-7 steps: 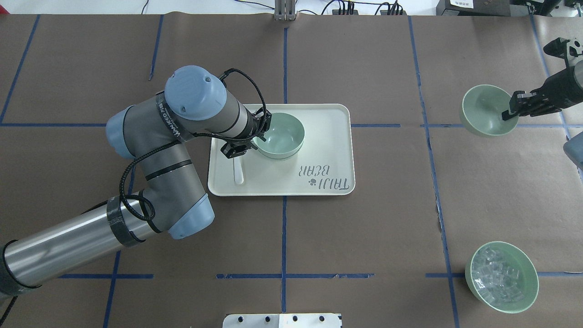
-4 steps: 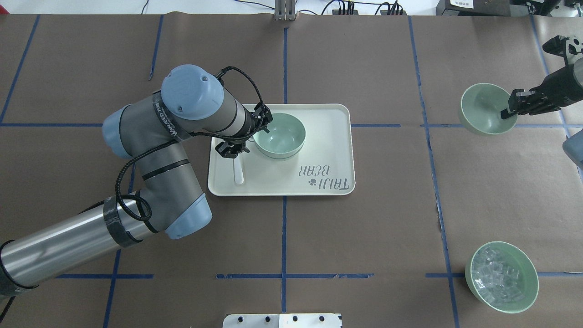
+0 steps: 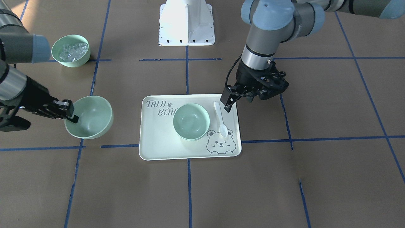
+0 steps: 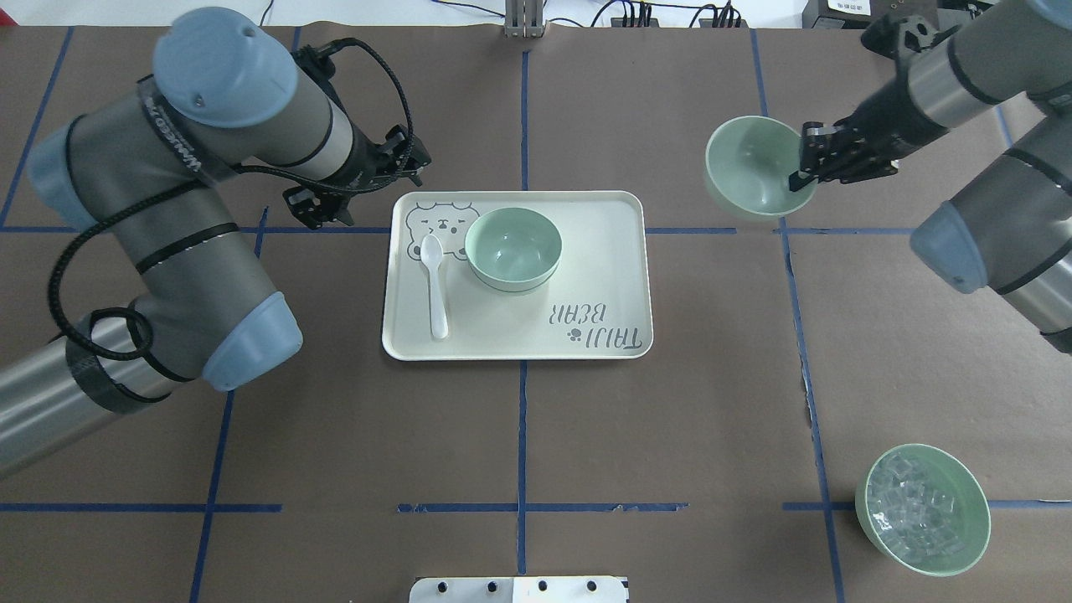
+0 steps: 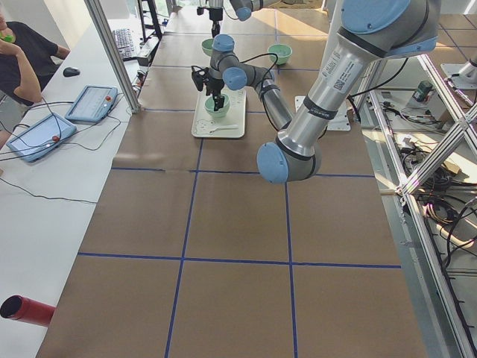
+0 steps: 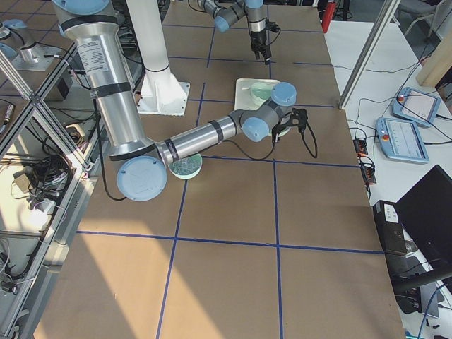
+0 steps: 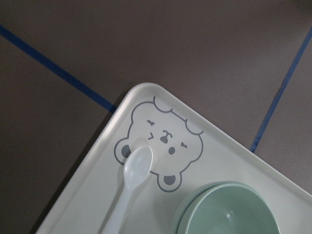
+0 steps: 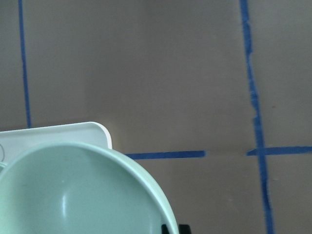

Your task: Stack green bowls together

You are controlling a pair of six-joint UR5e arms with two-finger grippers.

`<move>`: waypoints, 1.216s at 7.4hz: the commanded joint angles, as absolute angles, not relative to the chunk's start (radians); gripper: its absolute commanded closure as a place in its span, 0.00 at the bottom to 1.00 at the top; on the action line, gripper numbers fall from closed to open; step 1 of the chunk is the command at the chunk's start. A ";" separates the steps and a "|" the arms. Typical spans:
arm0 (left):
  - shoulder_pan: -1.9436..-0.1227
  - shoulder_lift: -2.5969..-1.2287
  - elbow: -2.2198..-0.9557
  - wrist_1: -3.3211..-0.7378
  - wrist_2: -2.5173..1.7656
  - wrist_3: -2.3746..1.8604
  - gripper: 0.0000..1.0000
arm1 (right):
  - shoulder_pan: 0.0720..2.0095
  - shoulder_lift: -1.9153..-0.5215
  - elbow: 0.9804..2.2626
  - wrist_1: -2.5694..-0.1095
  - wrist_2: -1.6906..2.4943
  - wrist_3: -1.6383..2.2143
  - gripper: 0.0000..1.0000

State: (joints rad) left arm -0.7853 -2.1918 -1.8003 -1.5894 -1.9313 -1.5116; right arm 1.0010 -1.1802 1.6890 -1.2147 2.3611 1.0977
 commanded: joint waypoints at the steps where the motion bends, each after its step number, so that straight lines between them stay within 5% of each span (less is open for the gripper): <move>1: -0.912 -2.151 -1.845 -1.491 -1.982 -1.236 0.00 | 0.835 -1.039 1.675 -1.236 2.201 1.289 1.00; 4: -1.012 -1.987 -1.888 -1.492 -1.988 -0.944 0.00 | 0.750 -0.844 1.559 -1.325 2.115 1.371 1.00; 9: -1.101 -1.847 -1.888 -1.591 -2.039 -0.775 0.00 | 0.689 -0.833 1.537 -1.322 2.054 1.379 1.00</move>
